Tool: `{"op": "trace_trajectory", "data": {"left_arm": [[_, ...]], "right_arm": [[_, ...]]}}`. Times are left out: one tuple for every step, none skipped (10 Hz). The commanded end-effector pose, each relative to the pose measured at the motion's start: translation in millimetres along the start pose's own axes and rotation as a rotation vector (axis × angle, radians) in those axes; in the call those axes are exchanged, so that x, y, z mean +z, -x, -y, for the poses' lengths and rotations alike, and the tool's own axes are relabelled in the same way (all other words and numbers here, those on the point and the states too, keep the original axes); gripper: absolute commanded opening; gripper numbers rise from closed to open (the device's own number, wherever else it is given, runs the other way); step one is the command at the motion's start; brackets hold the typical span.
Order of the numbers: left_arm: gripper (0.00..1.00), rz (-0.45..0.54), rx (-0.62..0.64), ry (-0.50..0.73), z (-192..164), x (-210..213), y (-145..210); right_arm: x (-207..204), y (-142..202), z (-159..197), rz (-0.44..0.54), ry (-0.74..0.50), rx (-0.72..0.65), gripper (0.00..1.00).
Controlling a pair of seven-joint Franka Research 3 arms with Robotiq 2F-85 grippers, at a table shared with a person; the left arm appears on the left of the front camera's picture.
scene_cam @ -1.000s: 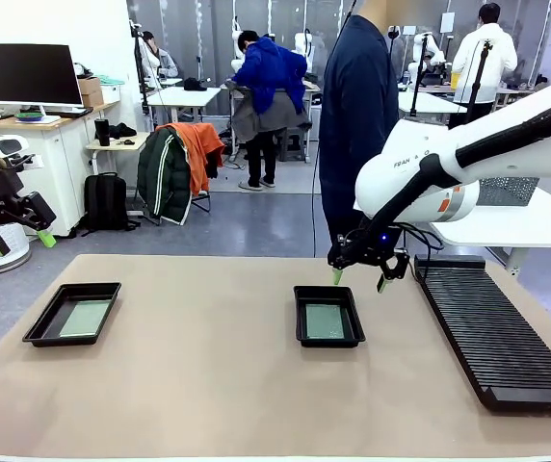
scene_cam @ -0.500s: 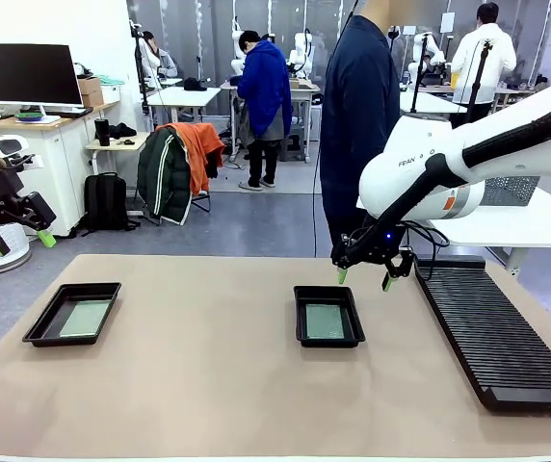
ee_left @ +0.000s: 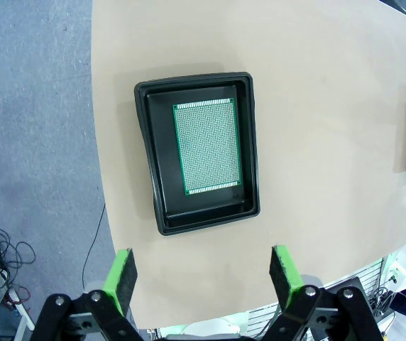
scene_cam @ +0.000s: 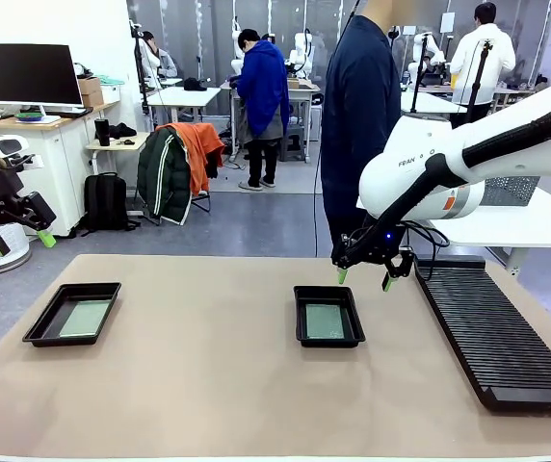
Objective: Inspect and transfer BCBs to ESD trays.
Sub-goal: Pick up the Blank PCB from the PCB Rack and place it in the right ESD tray, then pick up the ESD tray and place it on the left side of the table.
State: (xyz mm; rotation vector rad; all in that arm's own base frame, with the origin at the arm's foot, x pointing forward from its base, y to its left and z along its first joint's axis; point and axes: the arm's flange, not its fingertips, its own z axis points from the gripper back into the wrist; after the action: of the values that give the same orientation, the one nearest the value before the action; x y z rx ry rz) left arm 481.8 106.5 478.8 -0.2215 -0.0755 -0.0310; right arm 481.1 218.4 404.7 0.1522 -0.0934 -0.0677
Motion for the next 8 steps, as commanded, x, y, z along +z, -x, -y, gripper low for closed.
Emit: {"op": "trace_trajectory", "data": {"left_arm": [[1.00,0.007,-0.010,0.018,-1.0,-0.9,1.4],[1.00,0.007,-0.010,0.018,-1.0,-0.9,1.4],[1.00,0.007,-0.010,0.018,-1.0,-0.9,1.4],[1.00,0.007,-0.010,0.018,-1.0,-0.9,1.4],[1.00,0.007,-0.010,0.018,-1.0,-0.9,1.4],[1.00,0.007,-0.010,0.018,-1.0,-0.9,1.4],[1.00,0.007,-0.010,0.018,-1.0,-0.9,1.4],[1.00,0.007,-0.010,0.018,-1.0,-0.9,1.4]], "right_arm": [[-0.9,0.2,-2.4,-0.001,-0.003,0.001,1.00],[-0.9,0.2,-2.4,-0.001,-0.003,0.001,1.00],[-0.9,0.2,-2.4,-0.001,-0.003,0.001,1.00],[-0.9,0.2,-2.4,-0.001,-0.003,0.001,1.00],[-0.9,0.2,-2.4,-0.001,-0.003,0.001,1.00],[-0.9,0.2,-2.4,-0.001,-0.003,0.001,1.00],[-0.9,0.2,-2.4,-0.001,-0.003,0.001,1.00],[-0.9,0.2,-2.4,-0.001,-0.003,0.001,1.00]]}}
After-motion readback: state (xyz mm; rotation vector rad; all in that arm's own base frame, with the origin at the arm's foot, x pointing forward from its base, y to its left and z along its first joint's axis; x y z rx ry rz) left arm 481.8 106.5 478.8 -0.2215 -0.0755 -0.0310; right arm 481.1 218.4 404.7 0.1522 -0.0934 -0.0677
